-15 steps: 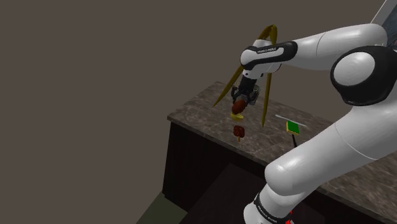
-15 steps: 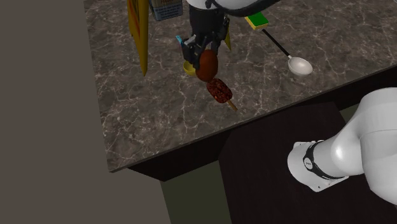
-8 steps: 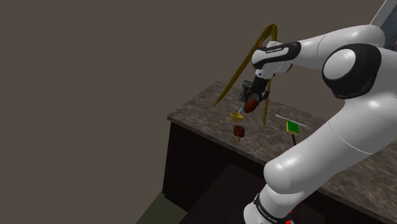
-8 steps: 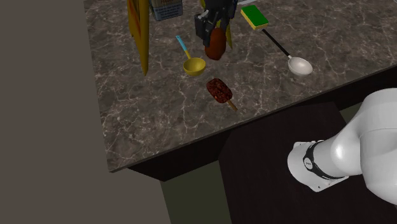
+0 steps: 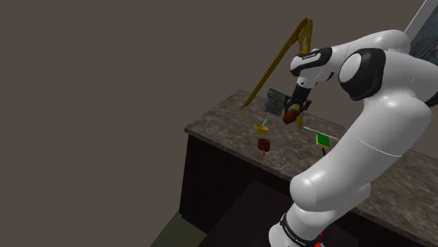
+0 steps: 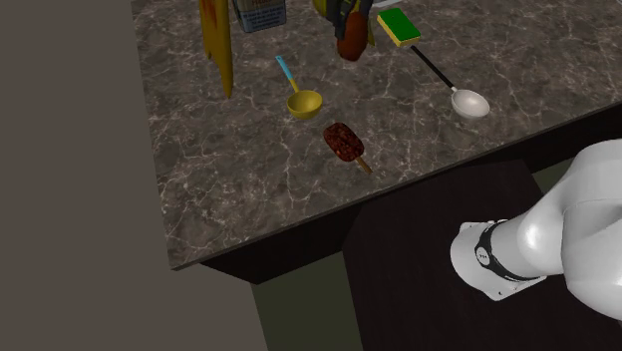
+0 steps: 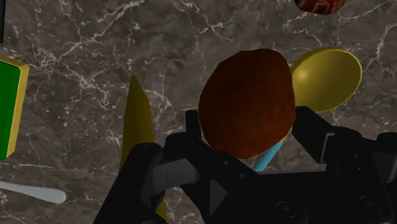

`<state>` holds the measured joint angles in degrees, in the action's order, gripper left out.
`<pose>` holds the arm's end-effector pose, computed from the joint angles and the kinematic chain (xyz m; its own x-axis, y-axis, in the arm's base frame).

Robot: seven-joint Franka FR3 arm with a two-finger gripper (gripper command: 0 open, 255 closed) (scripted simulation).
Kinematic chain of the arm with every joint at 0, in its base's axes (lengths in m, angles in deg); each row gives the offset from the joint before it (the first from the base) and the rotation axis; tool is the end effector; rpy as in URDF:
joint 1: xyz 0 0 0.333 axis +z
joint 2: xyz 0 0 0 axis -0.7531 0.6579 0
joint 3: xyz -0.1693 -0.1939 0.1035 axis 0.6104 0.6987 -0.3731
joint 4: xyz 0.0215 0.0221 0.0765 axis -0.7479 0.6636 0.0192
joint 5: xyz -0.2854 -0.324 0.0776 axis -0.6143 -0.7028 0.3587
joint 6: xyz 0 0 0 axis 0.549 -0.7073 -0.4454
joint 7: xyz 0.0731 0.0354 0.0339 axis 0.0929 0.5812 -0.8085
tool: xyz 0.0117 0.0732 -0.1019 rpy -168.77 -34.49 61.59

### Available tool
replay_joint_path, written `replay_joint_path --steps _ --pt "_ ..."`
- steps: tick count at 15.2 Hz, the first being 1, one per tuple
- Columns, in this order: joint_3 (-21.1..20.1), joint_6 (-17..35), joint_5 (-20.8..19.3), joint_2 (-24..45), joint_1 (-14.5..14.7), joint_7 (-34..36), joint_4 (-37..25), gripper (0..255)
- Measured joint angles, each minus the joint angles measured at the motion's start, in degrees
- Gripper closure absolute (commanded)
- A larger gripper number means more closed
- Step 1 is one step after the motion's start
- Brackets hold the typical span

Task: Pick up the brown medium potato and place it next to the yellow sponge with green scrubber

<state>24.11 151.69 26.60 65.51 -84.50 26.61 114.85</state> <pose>0.2837 -0.5152 0.4041 0.5891 -0.8080 -0.0140 -0.8081 -0.5890 -0.0092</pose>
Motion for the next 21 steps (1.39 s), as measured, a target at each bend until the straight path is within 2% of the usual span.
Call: replay_joint_path --steps 7,13,17,21 --pt "4.66 -3.52 5.14 10.86 -5.58 -11.29 -12.17 255" --pt "6.35 -6.79 10.57 21.26 -12.16 -19.56 -24.37 255" --pt "6.48 -4.76 11.55 22.58 -13.12 -20.76 -24.09 255" --pt "6.78 -1.81 11.49 21.77 -12.73 -20.73 -21.16 255"
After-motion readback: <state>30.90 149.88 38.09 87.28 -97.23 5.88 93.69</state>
